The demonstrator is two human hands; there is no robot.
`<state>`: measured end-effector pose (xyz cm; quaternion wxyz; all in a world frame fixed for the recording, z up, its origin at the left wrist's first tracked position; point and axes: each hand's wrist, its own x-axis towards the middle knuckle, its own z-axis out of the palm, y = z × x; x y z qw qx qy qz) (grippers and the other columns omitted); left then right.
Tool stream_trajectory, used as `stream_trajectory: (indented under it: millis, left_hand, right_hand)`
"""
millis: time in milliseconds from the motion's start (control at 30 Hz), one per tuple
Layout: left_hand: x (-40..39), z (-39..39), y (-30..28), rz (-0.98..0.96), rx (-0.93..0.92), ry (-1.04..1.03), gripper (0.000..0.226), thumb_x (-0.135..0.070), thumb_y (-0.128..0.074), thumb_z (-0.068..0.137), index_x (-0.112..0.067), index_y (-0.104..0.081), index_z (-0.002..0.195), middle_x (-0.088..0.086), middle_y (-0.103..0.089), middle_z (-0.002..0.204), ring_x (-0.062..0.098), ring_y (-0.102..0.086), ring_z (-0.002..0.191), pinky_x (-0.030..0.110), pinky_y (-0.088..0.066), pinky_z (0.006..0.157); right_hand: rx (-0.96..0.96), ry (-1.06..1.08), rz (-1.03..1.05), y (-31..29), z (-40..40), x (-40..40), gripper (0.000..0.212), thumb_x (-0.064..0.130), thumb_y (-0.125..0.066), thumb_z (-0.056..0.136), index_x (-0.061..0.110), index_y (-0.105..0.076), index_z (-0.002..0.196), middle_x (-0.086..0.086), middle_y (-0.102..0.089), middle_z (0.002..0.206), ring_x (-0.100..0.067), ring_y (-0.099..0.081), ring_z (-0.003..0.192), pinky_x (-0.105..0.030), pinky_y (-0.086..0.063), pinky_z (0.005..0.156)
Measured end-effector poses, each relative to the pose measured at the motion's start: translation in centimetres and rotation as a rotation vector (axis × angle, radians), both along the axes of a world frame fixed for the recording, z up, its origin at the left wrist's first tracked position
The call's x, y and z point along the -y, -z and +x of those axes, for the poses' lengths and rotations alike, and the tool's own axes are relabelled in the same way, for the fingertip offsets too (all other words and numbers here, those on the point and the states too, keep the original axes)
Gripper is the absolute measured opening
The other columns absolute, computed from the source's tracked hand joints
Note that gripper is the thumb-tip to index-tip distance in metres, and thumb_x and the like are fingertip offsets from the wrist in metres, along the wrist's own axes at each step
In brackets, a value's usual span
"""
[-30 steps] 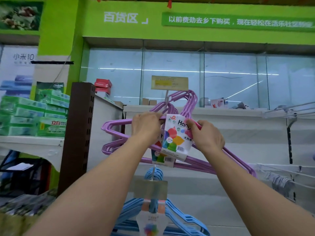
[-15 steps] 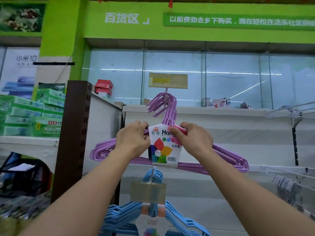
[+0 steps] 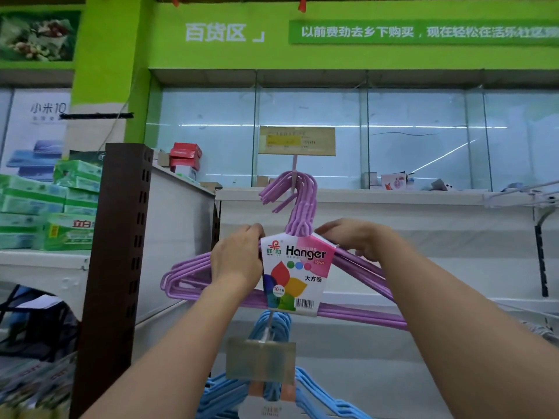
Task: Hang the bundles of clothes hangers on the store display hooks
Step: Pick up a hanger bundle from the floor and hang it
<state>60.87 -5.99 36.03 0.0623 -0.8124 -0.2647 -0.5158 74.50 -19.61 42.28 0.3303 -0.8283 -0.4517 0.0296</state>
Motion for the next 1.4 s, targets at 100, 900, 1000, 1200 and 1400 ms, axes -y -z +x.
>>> stream_trajectory:
  millis: [100,900,1000,1200,1400]
  left_hand:
    - [-0.3,0.3,0.1,-0.009,0.022,-0.012,0.019,-0.029,-0.062,0.088,-0.024,-0.044,0.091,-0.005,-0.061,0.094,0.015,-0.06,0.082,0.025,-0.043,0.06]
    - [-0.7,-0.3,-1.0,0.082,0.039,-0.093,0.011,-0.031,-0.059,0.088,-0.026,-0.051,0.084,-0.004,-0.064,0.08,0.018,-0.06,0.074,0.025,-0.04,0.059]
    - [-0.7,-0.2,-0.8,0.076,0.06,-0.095,0.014,-0.032,-0.06,0.088,-0.027,-0.048,0.081,-0.005,-0.061,0.076,0.014,-0.05,0.067,0.025,-0.036,0.056]
    - [-0.3,0.7,-0.3,0.047,0.118,-0.052,0.004,-0.03,-0.058,0.09,-0.026,-0.058,0.089,-0.005,-0.068,0.084,0.019,-0.063,0.079,0.025,-0.035,0.056]
    - [-0.2,1.6,0.3,0.001,0.18,-0.006,0.018,-0.023,-0.062,0.087,-0.027,-0.048,0.077,-0.011,-0.054,0.067,0.014,-0.05,0.066,0.026,-0.035,0.053]
  right_hand:
    - [-0.173,-0.151,-0.051,0.5,1.2,0.4,0.033,0.023,-0.054,0.093,0.002,-0.063,0.116,-0.011,-0.068,0.104,-0.02,-0.062,0.085,-0.034,-0.051,0.081]
    - [0.716,0.009,0.129,1.4,2.8,-0.2,0.038,0.039,-0.036,0.101,0.014,-0.052,0.126,-0.01,-0.063,0.119,-0.027,-0.057,0.104,-0.032,-0.039,0.077]
    - [0.769,0.066,0.193,1.1,3.2,0.3,0.037,0.037,-0.033,0.102,0.017,-0.046,0.131,-0.011,-0.06,0.125,-0.028,-0.056,0.11,-0.034,-0.039,0.078]
    - [0.506,0.107,0.503,1.0,5.2,1.4,0.04,0.041,-0.032,0.101,0.02,-0.044,0.133,-0.01,-0.06,0.126,-0.029,-0.055,0.113,-0.042,-0.046,0.091]
    - [0.403,0.021,0.561,1.1,5.1,0.8,0.039,0.038,-0.039,0.101,0.018,-0.046,0.133,-0.008,-0.059,0.126,-0.026,-0.056,0.112,-0.044,-0.047,0.093]
